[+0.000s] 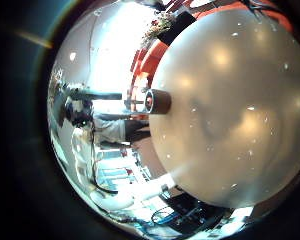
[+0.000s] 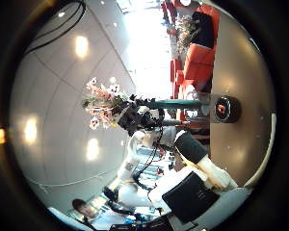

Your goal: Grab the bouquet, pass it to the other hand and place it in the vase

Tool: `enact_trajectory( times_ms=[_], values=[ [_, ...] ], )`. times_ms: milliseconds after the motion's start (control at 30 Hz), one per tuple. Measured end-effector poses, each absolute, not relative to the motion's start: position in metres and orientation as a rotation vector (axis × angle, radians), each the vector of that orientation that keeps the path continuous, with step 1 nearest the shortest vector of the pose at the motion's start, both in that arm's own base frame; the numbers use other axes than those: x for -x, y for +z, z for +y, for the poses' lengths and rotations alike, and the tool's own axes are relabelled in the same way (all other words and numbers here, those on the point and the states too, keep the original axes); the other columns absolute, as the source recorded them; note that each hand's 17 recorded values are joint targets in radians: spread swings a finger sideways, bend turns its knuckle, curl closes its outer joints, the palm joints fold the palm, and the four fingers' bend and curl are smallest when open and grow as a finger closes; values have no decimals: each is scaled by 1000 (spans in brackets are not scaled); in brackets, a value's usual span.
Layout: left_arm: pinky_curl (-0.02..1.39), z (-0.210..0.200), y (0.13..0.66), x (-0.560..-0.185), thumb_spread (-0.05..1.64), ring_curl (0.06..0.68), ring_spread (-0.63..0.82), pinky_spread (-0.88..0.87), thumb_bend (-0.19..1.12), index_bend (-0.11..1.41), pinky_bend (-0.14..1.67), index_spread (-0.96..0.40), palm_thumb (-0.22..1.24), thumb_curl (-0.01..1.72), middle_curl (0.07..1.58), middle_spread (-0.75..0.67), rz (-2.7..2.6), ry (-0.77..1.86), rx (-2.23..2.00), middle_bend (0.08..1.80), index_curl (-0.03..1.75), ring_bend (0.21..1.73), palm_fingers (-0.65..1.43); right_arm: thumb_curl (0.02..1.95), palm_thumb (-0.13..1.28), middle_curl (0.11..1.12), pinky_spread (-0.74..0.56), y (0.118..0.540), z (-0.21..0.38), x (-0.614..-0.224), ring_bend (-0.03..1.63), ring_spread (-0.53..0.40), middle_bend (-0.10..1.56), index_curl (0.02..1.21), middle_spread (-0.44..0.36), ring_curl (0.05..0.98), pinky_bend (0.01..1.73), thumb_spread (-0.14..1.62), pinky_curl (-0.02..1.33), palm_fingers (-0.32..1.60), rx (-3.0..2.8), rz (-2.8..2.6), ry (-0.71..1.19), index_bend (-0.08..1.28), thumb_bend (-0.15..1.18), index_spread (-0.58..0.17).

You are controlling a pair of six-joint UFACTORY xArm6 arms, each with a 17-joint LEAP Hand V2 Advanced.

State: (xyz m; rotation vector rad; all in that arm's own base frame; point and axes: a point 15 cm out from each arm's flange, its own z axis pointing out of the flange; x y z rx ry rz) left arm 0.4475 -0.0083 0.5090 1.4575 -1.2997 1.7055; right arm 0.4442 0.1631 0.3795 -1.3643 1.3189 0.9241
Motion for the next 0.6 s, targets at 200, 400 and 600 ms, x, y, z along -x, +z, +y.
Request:
enact_trajectory(
  times_ms=[200, 400, 600],
  values=[
    [1196, -12, 496, -450, 1057, 577, -386, -658, -49, 572, 1157, -696, 948, 900, 1086, -554, -1273, 1668, -1448, 1127, 1396, 1600, 865, 561, 807, 309, 440, 379, 164, -444, 379, 239, 184, 301, 177, 268, 482, 1078, 311, 33, 1366, 1319, 926, 169, -17, -196],
    [1063, -26, 483, -446, 1020, 529, -240, -500, -89, 387, 684, -596, 630, 742, 1009, -421, -1255, 1601, -1353, 908, 1312, 1235, -119, 561, 808, 306, 440, 379, 168, -442, 372, 238, 184, 308, 179, 268, 478, 1078, 307, 43, 1372, 1313, 934, 174, -18, -186],
    [829, -21, 466, -442, 979, 283, 359, 160, -82, 56, 288, -171, 273, 550, 697, 229, -1268, 1558, -1322, 316, 1049, 847, -414, 561, 808, 303, 444, 380, 168, -442, 361, 238, 182, 318, 178, 267, 468, 1078, 303, 61, 1374, 1309, 933, 181, -18, -184]
  ],
)
